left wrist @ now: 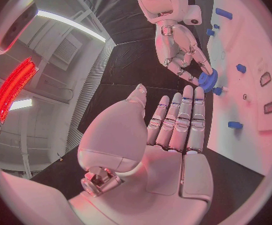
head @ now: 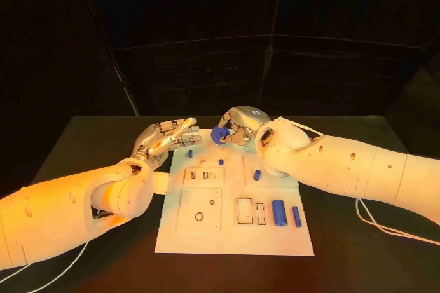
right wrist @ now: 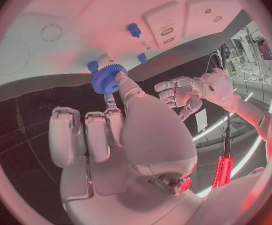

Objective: Assemble the parts on the task board

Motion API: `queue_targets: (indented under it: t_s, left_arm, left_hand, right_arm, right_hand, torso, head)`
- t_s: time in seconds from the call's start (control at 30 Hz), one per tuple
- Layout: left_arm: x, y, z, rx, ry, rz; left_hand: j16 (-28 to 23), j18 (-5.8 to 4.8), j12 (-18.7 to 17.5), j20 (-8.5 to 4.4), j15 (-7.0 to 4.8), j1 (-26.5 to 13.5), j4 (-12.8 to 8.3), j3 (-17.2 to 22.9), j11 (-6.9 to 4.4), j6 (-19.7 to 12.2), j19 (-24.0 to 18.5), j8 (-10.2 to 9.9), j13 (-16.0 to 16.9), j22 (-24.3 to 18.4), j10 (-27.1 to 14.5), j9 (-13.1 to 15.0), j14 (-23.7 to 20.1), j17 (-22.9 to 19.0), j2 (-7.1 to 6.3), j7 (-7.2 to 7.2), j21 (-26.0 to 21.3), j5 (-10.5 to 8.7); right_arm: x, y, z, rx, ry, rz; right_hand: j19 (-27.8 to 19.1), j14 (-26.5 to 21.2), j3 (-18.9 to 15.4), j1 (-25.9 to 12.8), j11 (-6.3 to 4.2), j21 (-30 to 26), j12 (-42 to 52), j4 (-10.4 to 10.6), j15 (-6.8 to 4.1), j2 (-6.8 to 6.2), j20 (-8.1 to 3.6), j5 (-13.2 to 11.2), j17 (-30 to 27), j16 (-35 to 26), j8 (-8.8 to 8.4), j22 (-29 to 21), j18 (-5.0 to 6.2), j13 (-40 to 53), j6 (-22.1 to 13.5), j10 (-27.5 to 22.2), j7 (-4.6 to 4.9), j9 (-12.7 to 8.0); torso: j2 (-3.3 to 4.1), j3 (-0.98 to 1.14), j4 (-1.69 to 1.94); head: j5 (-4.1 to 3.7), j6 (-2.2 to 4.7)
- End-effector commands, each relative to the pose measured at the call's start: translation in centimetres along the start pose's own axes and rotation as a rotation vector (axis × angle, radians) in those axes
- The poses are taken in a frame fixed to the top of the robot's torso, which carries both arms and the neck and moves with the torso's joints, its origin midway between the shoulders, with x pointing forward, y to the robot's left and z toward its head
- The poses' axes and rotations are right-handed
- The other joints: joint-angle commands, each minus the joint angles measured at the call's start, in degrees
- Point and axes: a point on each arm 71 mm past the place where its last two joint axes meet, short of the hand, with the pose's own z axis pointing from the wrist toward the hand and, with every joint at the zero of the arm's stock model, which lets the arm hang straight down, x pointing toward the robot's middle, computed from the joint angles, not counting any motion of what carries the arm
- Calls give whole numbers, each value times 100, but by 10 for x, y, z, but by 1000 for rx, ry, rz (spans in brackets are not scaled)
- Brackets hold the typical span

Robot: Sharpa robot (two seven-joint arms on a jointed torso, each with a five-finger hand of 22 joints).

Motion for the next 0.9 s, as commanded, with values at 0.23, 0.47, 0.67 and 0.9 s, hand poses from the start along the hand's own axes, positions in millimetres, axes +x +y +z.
queue_targets:
  t_s: [0.23,0.47,0.67,0.9]
  left_arm:
    - [2,-2,2,13,11,-3]
    - [3,-2,2,14,12,-3]
    - [3,-2,2,14,12,-3]
    - [4,-2,3,15,12,-3]
  left_hand:
    - [-24,58,-35,8,13,52,-33,12,9,41,-28,-30,-4,-5,17,1,-10,9,15,195,-29,3]
    - [-29,58,-37,9,14,54,-37,11,9,41,-36,-31,-4,-9,18,1,-12,9,17,195,-35,3]
    - [-34,58,-39,10,16,56,-41,9,9,42,-46,-33,-4,-14,19,1,-14,8,19,195,-43,3]
    - [-34,58,-39,10,16,56,-41,9,9,42,-46,-33,-4,-14,19,1,-14,8,19,195,-43,3]
  right_arm:
    - [7,10,12,-6,31,-42]
    - [12,13,17,1,65,-61]
    - [18,14,19,6,103,-79]
    - [25,14,18,11,150,-98]
  right_hand:
    - [31,440,115,-101,16,27,-3,57,-21,-38,8,-29,821,26,-34,601,-103,441,379,22,-168,26]
    - [32,439,143,-158,28,27,-23,59,-12,-78,15,-37,814,22,-84,605,-104,428,357,7,-153,18]
    - [34,437,164,-204,39,28,-34,64,-2,-107,22,-57,806,18,-124,609,-105,424,340,-1,-140,13]
    - [32,435,177,-289,57,28,-52,76,13,-173,36,-115,800,14,-187,611,-105,416,319,-14,-122,8]
  torso:
    - [-4,12,-24]
    - [-8,15,-24]
    - [-9,13,-25]
    - [-10,14,-28]
  head:
    - [40,-52]
    - [41,-68]
    - [36,-76]
    - [43,-96]
